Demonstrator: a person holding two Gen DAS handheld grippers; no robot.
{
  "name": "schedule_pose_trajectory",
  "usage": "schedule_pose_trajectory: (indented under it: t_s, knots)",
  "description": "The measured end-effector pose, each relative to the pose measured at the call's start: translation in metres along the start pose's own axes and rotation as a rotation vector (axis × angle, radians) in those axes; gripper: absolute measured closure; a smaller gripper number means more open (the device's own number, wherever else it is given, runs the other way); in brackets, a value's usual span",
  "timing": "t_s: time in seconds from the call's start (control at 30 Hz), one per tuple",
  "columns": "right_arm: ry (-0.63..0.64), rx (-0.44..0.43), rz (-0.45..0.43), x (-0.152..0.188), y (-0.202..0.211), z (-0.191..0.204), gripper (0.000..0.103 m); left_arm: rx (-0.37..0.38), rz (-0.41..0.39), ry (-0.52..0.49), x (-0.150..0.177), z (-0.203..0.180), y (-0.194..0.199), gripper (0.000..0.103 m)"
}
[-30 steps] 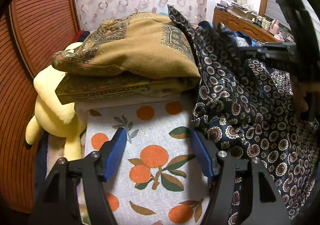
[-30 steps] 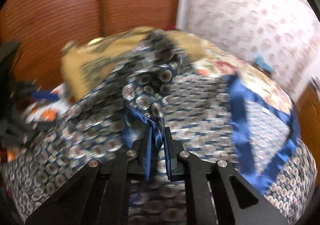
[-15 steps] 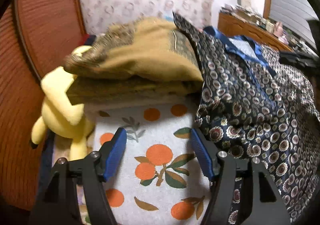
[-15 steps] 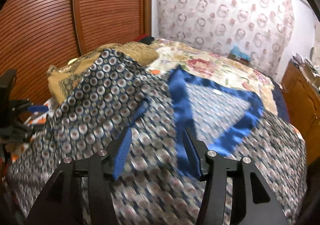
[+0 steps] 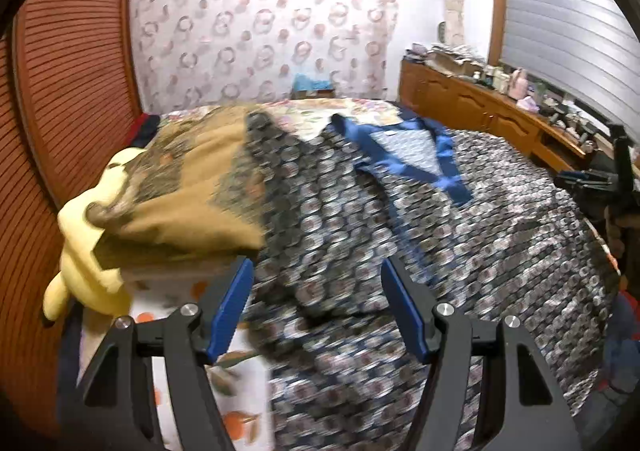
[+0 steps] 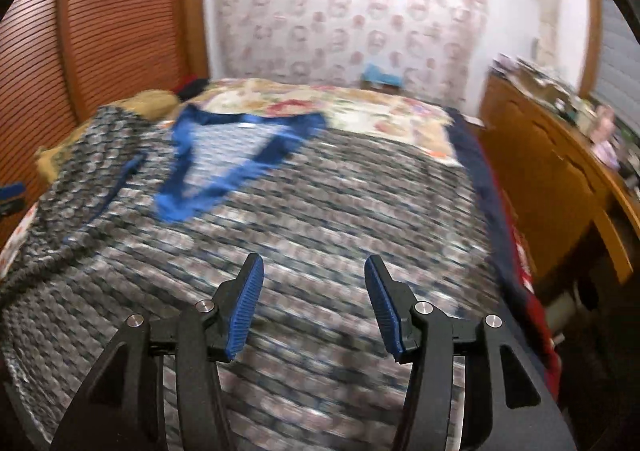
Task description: Fold small clothes
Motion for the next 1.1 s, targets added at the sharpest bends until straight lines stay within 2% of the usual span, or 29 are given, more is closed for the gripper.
schedule_pose_trajectory:
  t_s: [0.2,0.43,0.57,0.8,0.83,0.93,1.0,1.07,1.1]
  knots:
    - [-0.075,0.066,0.037,0.021,0.004,-0.059,0.049,0.057,0.035,-0.037,-0.006,-0.044,-0.026,0.036]
    - [-0.151,0.082,0.062,0.035,-0.001,-0.097,0.049,0.110,0.077,-0.062,-0.013,-0.091,-0.058,0.036]
    - [-0.205,0.054,0.077,0.038,-0.007,-0.110,0.049,0.156,0.063,-0.052,-0.021,-0.116,-0.062,0.036]
    - [-0.247,0.028,0.113,0.038,-0.017,-0.122,0.050,0.182,0.013,-0.091,-0.035,-0.146,-0.059,0.036]
    - [-0.249,0.023,0.120,0.038,-0.019,-0.122,0.051,0.185,0.012,-0.093,-0.036,-0.148,-0.059,0.036]
    - [-0.241,0.008,0.132,0.041,-0.022,-0.120,0.071,0.188,0.013,-0.098,-0.035,-0.151,-0.059,0.036]
    - [-0.201,0.050,0.126,0.040,-0.018,-0.117,0.078,0.184,0.020,-0.097,-0.032,-0.151,-0.059,0.036]
    - [-0.114,0.109,0.123,0.039,-0.016,-0.110,0.092,0.182,0.024,-0.091,-0.030,-0.149,-0.059,0.036]
    - [-0.069,0.134,0.122,0.038,-0.015,-0.105,0.095,0.182,0.025,-0.088,-0.030,-0.149,-0.059,0.036]
Point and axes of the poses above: each gripper's, at about its wrist camera, not at the fingertips, and y roughly against the way its jaws point, z to its left, x to its underside, the point moved 5 cm from there along -y, roughly the way its jaws point, and after that the axes turned 2 degrees about -z, right-handed, at the moved point
